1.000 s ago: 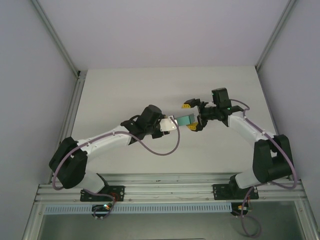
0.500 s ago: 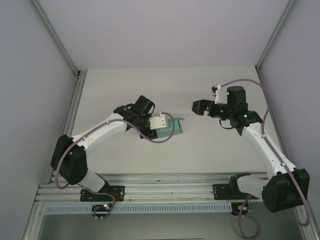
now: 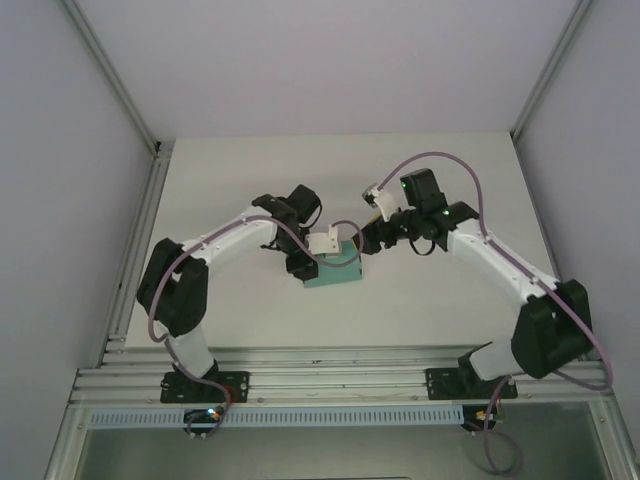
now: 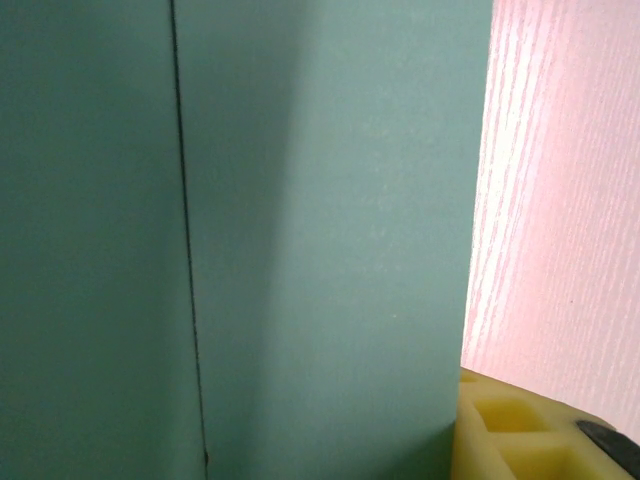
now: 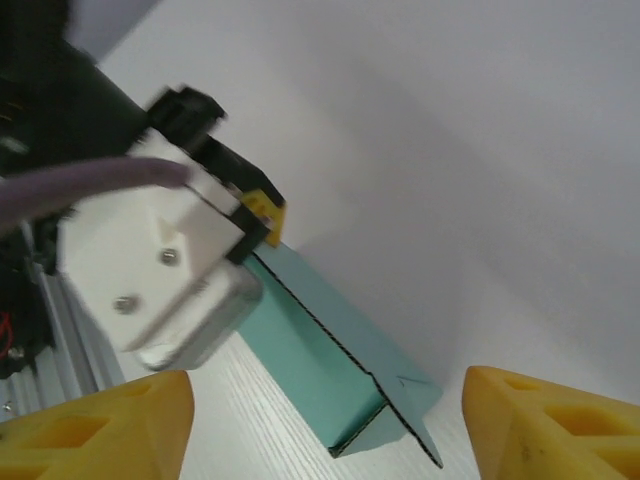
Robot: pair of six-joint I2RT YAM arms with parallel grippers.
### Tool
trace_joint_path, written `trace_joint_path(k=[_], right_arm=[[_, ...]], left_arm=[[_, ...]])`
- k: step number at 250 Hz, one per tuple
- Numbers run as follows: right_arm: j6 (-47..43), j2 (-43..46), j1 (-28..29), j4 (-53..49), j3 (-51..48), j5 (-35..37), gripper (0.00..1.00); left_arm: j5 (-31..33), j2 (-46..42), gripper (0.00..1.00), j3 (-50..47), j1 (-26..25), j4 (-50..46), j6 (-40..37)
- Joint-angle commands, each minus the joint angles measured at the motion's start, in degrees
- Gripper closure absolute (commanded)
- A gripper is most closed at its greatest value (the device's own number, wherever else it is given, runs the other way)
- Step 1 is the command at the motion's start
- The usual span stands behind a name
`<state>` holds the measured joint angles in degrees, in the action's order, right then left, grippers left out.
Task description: Assemble paper box
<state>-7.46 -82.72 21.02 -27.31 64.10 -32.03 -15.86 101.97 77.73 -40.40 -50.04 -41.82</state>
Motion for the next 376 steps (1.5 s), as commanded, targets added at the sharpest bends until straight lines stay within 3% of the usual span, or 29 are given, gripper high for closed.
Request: trace_joint_path(k=[1,42,60,91,106,123,162,189,223,268,332,376], right_arm=[[-3.26,-3.60,1.17,-5.27,1.67,3.37,0.34],[-2.04,-6.13,2.22,-4.57,2.41,4.20,0.52],[-0.70,-6.22,2.36,-3.27,1.24,5.58,0.65],[0.67,-5.60,2.30,-1.18,0.44,6.06,0.70],[1.16,-5.26,2.49,-1.18,0.42,6.50,0.76],[1.95,-4.84,2.58,-1.17,0.26,6.46,0.89],[9.32,-3.30,4.71,-0.15,-0.87,10.42,1.00],[16.99,-0.60,7.90,3.92,-3.94,16.10,1.00],[36.06,1.50,8.51,15.22,-11.26,24.02,1.00],[40.30,1.35,11.21,16.46,-11.73,28.55,1.00],[30.73,0.68,13.11,20.10,-16.70,31.51,1.00],[25.58,1.85,13.53,27.89,-23.62,29.23,1.00]], left_arm=[[-0.32,0.65,0.62,1.52,0.29,-3.33,-0.46],[-0.34,1.11,0.61,1.54,0.24,-2.74,-0.28],[-0.24,1.25,0.61,1.72,0.27,-2.50,0.11],[0.70,2.06,0.61,2.28,0.05,-2.80,0.60],[0.92,2.35,0.61,2.47,-0.04,-2.86,0.77],[1.25,2.66,0.61,2.89,-0.14,-2.75,1.42],[1.22,3.20,0.60,4.34,-0.46,-1.42,3.22],[0.92,3.80,0.59,5.42,-0.67,-0.49,4.39],[1.09,4.41,0.58,5.74,-1.03,2.15,6.14],[1.36,4.90,0.58,5.89,-1.41,2.63,7.10],[1.35,3.82,0.58,3.78,-1.25,4.69,7.21],[1.80,3.79,0.58,4.27,-1.20,3.90,6.55]])
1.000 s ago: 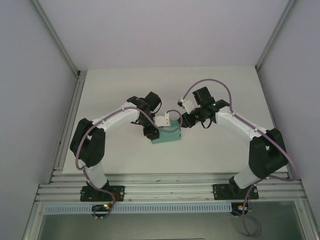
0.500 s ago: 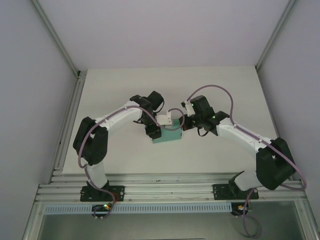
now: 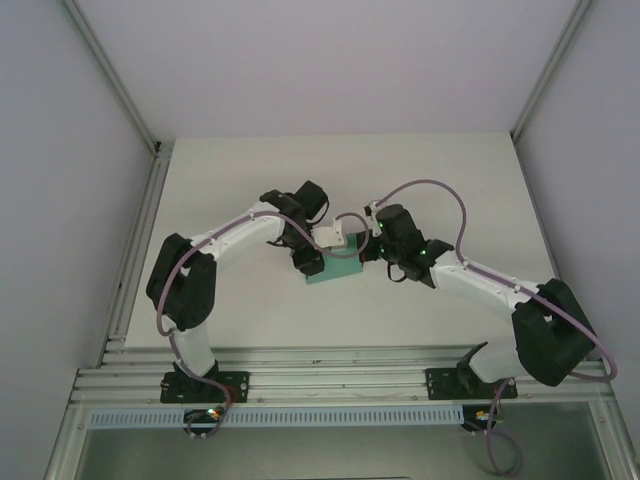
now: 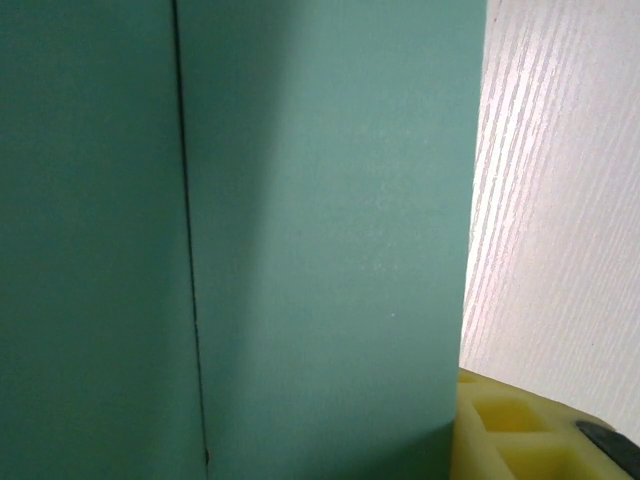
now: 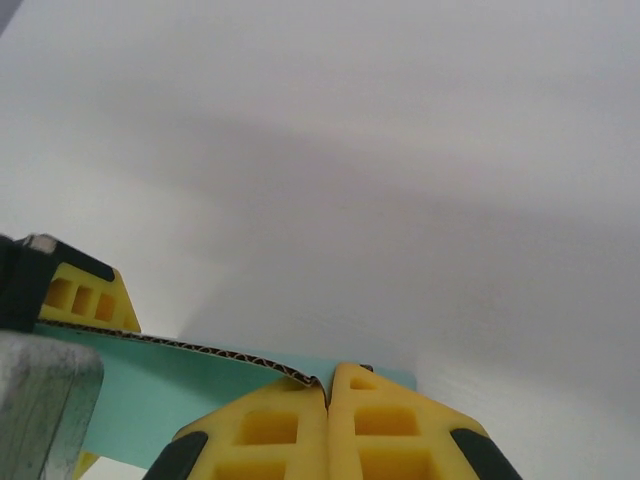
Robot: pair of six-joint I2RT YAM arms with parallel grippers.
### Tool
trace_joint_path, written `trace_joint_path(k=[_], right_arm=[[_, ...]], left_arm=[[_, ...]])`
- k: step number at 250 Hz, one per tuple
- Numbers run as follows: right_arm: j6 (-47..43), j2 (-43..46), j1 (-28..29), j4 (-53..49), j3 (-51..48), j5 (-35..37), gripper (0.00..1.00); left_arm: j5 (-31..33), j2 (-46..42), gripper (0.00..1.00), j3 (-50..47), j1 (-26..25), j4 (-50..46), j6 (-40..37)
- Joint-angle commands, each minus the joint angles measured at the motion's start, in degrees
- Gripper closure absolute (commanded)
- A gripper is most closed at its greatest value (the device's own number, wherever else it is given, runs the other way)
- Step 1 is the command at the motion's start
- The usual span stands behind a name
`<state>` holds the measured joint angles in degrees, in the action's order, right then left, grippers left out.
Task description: Assemble paper box
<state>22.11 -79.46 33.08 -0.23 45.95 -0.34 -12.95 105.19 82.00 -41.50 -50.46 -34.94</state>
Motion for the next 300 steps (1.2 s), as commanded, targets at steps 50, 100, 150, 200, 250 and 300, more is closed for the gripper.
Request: trace_joint_path(k=[50,100,150,200,250,300], right_arm=[[-11.11,-1.56,3.05,-0.83,-5.42,1.70,1.00],[-14.97,-1.19,3.04,-5.52,-2.94,4.10,1.00],[-9.54,-2.55,3.34,-0.87,-4.21,0.30,1.00],[-4.46,-5.39,5.09,4.67,-6.79,0.89,1.00],[-5.27,-4.83,6.03,2.83,-7.84,3.71,1.00],[3.85,-2.57,7.36,-4.25,-7.28,5.03,1.00]], left_arm=[[-1.43,0.63,0.57,0.30,-0.14,3.65,-0.98],[-1.31,0.80,0.57,0.36,-0.20,2.36,-1.54],[-1.20,0.78,0.57,0.23,-0.25,3.42,-1.19],[-1.90,0.54,0.57,0.42,-0.21,4.18,-1.12],[-1.56,-0.05,0.57,0.42,-0.19,4.69,-1.11],[-1.46,0.62,0.57,1.00,-0.25,5.02,-0.05]])
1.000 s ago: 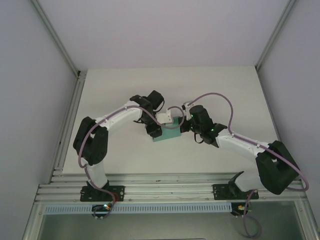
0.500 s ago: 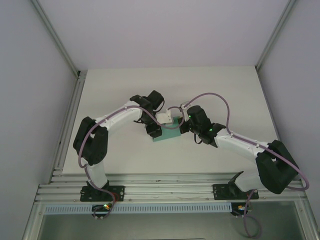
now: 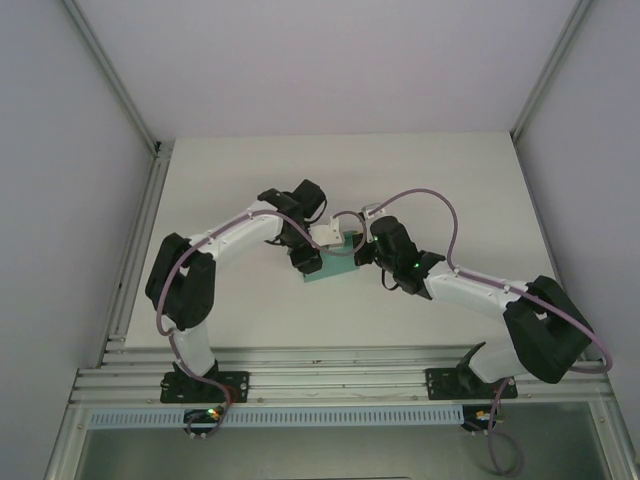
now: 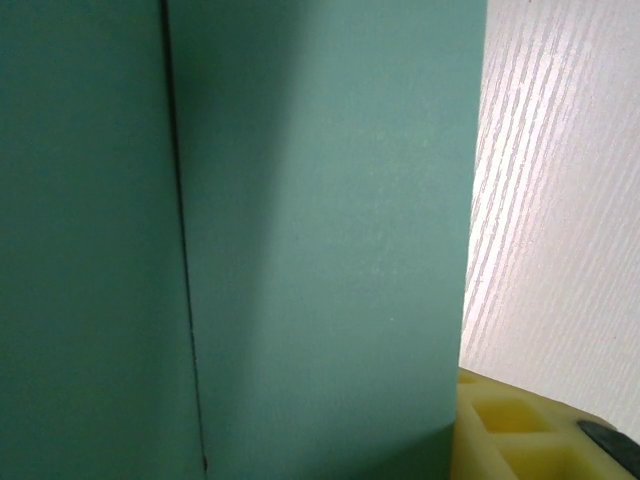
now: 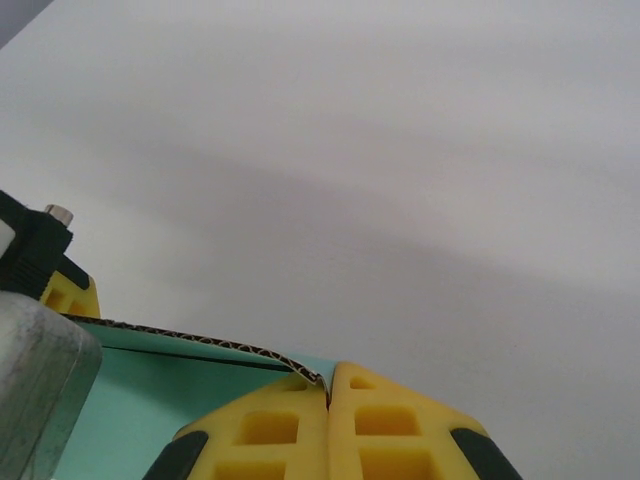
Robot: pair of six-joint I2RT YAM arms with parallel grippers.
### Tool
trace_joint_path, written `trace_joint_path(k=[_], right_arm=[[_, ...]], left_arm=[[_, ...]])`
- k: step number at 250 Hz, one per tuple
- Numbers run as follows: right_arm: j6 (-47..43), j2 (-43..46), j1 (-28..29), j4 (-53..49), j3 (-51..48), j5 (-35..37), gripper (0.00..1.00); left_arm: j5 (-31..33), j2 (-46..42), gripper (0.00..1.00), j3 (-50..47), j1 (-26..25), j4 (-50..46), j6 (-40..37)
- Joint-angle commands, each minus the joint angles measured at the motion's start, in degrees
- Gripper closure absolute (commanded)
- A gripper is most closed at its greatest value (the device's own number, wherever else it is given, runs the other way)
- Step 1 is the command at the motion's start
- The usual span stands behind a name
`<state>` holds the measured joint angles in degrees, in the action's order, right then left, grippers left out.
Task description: Assemble paper box
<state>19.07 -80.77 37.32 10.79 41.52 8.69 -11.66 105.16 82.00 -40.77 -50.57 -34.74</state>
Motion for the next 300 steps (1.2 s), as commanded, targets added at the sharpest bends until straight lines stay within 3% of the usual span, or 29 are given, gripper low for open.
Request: trace_joint_path(k=[1,36,59,97,163,202,255,300], right_arm=[[7.14,-1.24,3.12,-15.49,-2.80,-4.01,1.00],[9.43,-0.32,4.22,-29.01,4.88,-1.25,1.00],[9.89,-0.05,4.34,-31.60,6.51,0.69,1.00],[8.98,-1.00,4.34,-26.40,3.20,-0.24,1.00],[5.87,-0.60,4.60,-5.77,-7.95,0.21,1.00],[3.71,0.46,4.73,-7.53,-8.73,0.60,1.00],[0.27,2.99,5.04,2.72,-15.98,-1.55,1.00],[2.32,2.55,5.04,-1.93,-12.71,0.33,1.00]], left_arm=[[-2.71,0.61,0.57,1.03,-0.93,5.13,-0.29],[-1.86,1.17,0.57,1.89,-1.34,4.25,-0.57],[-1.74,1.03,0.57,1.76,-1.52,4.37,-0.59],[-2.00,0.47,0.57,0.70,-1.61,5.41,-0.51],[-2.14,0.14,0.57,0.14,-1.51,5.84,-0.89],[-2.18,-0.29,0.57,-0.03,-1.52,5.92,-1.04],[-2.62,-0.98,0.55,-0.41,-1.54,6.62,-1.04],[-2.84,-1.07,0.55,0.03,-1.67,6.58,-0.90]])
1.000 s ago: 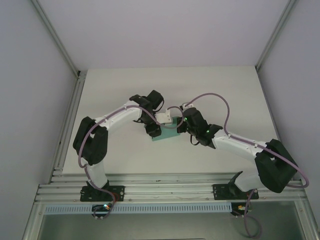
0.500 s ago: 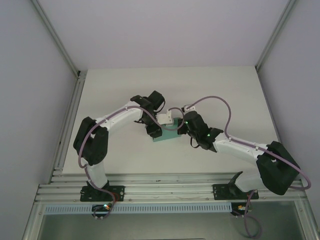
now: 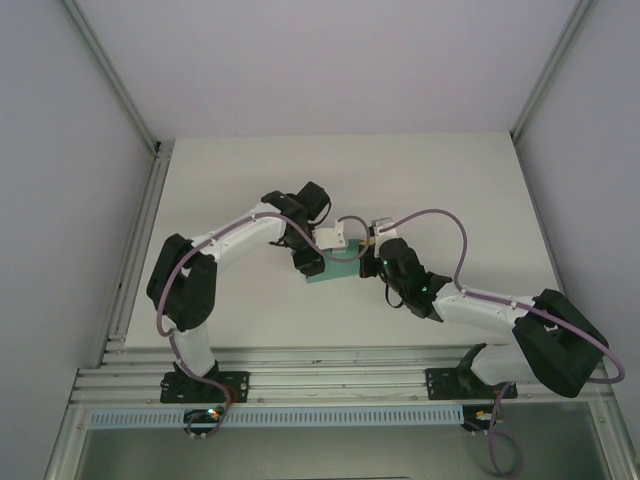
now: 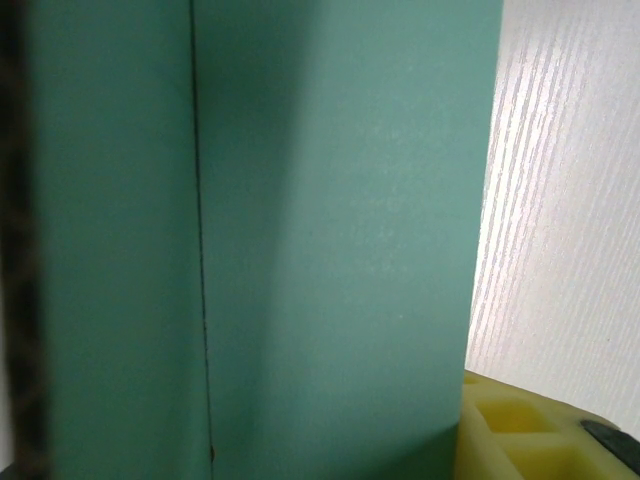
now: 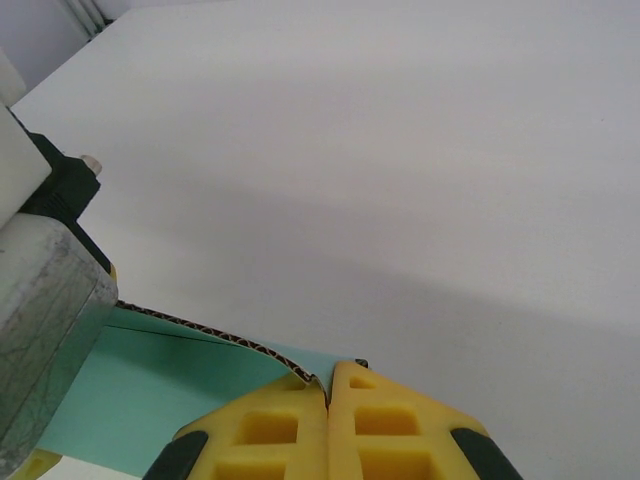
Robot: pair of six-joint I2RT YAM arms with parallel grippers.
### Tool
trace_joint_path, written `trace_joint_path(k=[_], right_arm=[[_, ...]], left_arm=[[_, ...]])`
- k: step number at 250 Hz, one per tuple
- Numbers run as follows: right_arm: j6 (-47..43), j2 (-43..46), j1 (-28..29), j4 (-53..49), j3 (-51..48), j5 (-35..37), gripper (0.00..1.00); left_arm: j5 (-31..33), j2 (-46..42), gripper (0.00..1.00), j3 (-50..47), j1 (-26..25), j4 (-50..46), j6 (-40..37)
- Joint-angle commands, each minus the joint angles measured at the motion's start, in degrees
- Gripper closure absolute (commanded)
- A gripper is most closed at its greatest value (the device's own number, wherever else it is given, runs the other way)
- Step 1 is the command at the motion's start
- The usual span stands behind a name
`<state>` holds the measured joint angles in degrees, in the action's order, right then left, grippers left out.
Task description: Assemble paper box
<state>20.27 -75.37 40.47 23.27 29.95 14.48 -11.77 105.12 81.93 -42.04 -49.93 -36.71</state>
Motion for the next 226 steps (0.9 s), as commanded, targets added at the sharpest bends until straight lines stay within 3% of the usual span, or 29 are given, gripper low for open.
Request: trace_joint_path(k=[1,31,76,115,124,168,206,226], right_arm=[[1.23,-2.89,1.90,-14.49,-1.05,-5.49,1.00],[3.00,-3.76,1.89,-17.09,2.20,-5.09,1.00],[4.26,-4.26,1.95,-21.87,5.15,-4.03,1.00],[5.50,-4.25,2.99,-23.07,5.59,-2.36,1.00],[5.77,-4.91,3.19,-22.92,5.56,-2.39,1.00],[6.52,-6.32,4.27,-24.46,6.64,0.10,1.00],[7.14,-7.40,4.90,-26.21,7.80,2.38,1.00],[7.62,-7.75,5.15,-27.32,8.64,2.74,1.00]], left_arm=[[-2.73,-1.04,0.55,0.08,-0.36,5.97,1.09],[-2.86,-1.82,0.50,0.07,-0.38,6.88,1.44],[-2.33,-4.85,0.20,-0.35,-0.23,9.18,3.19],[-2.24,-8.70,0.08,-2.05,-0.15,9.78,3.77],[-2.12,-9.70,0.00,-2.73,-0.13,9.81,4.14],[-0.14,-16.35,0.00,-7.93,1.24,13.54,9.34],[14.59,-24.23,0.00,-12.49,2.58,15.57,27.04],[16.28,-28.74,0.11,-14.64,2.84,12.37,36.00]])
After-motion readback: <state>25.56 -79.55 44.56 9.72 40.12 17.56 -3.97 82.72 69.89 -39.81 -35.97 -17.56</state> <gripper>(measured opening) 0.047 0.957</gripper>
